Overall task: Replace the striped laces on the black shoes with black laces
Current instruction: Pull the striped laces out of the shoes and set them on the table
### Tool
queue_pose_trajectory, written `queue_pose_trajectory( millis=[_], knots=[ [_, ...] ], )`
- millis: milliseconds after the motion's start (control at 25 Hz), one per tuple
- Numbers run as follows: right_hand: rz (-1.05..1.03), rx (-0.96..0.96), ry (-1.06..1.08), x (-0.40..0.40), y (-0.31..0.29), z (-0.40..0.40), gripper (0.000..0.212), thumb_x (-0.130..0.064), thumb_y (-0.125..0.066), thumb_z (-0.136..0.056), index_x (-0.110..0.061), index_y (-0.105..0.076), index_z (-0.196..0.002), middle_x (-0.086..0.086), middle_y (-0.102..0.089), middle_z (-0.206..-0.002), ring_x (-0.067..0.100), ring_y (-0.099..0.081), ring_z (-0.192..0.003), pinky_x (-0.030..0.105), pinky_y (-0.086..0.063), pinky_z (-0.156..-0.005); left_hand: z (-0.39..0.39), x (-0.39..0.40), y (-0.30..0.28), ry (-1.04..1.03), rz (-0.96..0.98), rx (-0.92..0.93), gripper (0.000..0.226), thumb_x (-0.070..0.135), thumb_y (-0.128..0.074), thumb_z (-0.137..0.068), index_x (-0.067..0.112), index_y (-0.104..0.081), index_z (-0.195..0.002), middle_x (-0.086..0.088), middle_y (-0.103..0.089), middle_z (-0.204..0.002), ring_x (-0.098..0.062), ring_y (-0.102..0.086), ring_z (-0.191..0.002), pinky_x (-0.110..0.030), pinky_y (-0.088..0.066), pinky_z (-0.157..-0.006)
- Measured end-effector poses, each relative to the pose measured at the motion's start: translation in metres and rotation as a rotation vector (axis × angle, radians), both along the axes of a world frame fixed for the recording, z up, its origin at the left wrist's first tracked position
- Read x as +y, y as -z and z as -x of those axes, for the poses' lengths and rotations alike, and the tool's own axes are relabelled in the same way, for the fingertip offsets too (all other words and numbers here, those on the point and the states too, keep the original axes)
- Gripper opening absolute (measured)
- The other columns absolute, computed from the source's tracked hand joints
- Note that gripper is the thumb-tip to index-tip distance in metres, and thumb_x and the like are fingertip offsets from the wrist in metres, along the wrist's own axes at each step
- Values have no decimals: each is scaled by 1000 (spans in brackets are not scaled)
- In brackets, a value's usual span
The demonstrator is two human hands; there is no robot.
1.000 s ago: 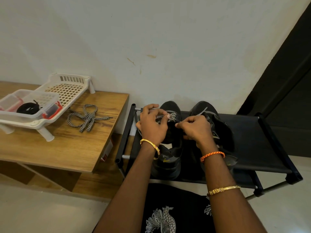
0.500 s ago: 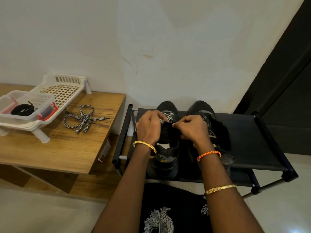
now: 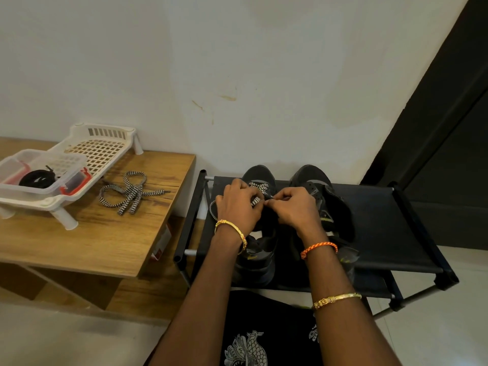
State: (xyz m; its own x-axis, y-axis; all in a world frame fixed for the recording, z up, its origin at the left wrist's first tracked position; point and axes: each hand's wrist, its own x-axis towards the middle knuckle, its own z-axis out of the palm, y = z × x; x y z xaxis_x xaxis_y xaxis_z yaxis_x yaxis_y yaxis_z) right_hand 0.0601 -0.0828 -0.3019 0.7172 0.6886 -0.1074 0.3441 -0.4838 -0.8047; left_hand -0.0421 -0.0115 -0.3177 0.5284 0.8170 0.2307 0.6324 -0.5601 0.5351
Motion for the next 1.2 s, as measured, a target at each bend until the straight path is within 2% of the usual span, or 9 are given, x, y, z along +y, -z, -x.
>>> queue_pose_trajectory(
  millis=[160,360,520,600,760,880,1000,1080,1200],
  knots=[
    [-9,-39,36,-1,-3,4,17,-25,-70,-76,-26,-64,-61,-10,-63,-69,9,-60,-72,26,-51,-61,-3,-2,2,-60,-68,-59,13,30,-61,-87,20,-66,-93,-1,-37,-128,-17,-39,-115,-35,-25,-86],
    [-7,-76,84,-3,-5,9,18,-21,-68,-77,-25,-62,-61,-12,-58,-67,7,-54,-67,17,-36,-52,1,-5,-2,-310,-30,-498,7,17,-59,-86,17,-52,-85,-3,-41,-123,-13,-47,-100,-38,-33,-90],
    [-10,-74,63,-2,-5,10,16,-20,-69,-77,-24,-63,-63,-8,-61,-71,12,-59,-74,25,-48,-64,1,-2,-4,-385,462,-1031,12,9,-46,-95,16,-45,-85,-3,-63,-96,-15,-62,-82,-29,-54,-73],
    [-15,-70,61,-2,-4,10,14,-20,-69,-77,-24,-63,-65,-5,-63,-75,14,-60,-77,28,-52,-69,-3,0,-6,-431,726,-1229,16,7,-39,-97,17,-41,-84,-3,-57,-81,-13,-58,-65,-21,-51,-55],
    [-1,-131,107,-5,-3,7,9,-19,-65,-76,-19,-64,-67,-3,-62,-70,18,-58,-74,24,-42,-65,10,12,-10,-635,716,-1470,16,7,-37,-98,18,-40,-87,-4,-48,-79,-8,-49,-49,-15,-44,-42],
    [-5,-105,84,-6,-4,5,6,-21,-67,-75,-20,-64,-70,-3,-64,-72,17,-61,-78,23,-42,-66,23,12,-13,-746,541,-1267,17,6,-48,-92,15,-42,-106,0,-50,-97,-12,-56,-76,-12,-49,-57],
    [-8,-114,17,-4,-5,8,11,-21,-65,-79,-25,-67,-89,-6,-63,-82,17,-62,-87,26,-47,-73,27,5,-11,-664,408,-761,65,19,-68,-78,20,-33,-133,-7,-33,-137,-24,-38,-124,-41,-34,-104],
    [-9,-182,-46,-2,-4,13,29,-18,-60,-82,-30,-66,-108,-6,-63,-96,18,-61,-96,27,-46,-78,27,-4,-8,-461,279,-421,62,34,-69,-72,30,-41,-127,-3,-33,-137,-22,-29,-129,-47,-19,-107],
    [-9,-335,-162,4,-1,18,42,-10,-51,-86,-33,-63,-119,1,-55,-117,22,-55,-108,32,-45,-85,22,-10,-1,-149,386,-212,31,40,-62,-70,33,-54,-98,0,-54,-113,-20,-48,-113,-43,-35,-101]
  ],
)
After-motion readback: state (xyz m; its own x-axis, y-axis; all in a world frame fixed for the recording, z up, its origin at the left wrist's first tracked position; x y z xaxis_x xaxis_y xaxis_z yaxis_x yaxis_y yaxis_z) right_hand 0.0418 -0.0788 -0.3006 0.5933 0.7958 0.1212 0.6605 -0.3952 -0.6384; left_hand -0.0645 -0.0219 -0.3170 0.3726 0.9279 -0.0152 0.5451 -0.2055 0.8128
